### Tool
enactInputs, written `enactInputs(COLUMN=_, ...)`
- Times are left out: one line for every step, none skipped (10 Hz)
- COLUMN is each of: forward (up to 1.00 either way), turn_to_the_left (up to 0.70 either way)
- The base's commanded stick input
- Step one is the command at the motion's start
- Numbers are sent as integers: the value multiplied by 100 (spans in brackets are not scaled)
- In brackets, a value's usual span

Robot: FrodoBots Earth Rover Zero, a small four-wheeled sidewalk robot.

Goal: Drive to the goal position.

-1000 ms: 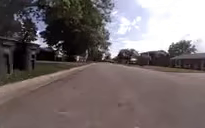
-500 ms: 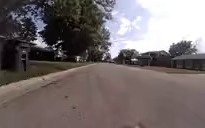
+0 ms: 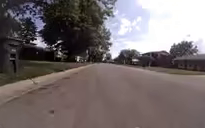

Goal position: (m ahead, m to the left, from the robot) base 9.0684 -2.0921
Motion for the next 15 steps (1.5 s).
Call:
enactInputs(forward=100, turn_to_the_left=0)
enactInputs(forward=100, turn_to_the_left=0)
enactInputs(forward=100, turn_to_the_left=0)
enactInputs(forward=100, turn_to_the_left=0)
enactInputs(forward=100, turn_to_the_left=0)
enactInputs(forward=100, turn_to_the_left=0)
enactInputs(forward=100, turn_to_the_left=-1)
enactInputs(forward=100, turn_to_the_left=-2)
enactInputs(forward=100, turn_to_the_left=-2)
enactInputs(forward=100, turn_to_the_left=0)
enactInputs(forward=100, turn_to_the_left=0)
enactInputs(forward=100, turn_to_the_left=0)
enactInputs(forward=100, turn_to_the_left=0)
enactInputs(forward=100, turn_to_the_left=0)
enactInputs(forward=100, turn_to_the_left=0)
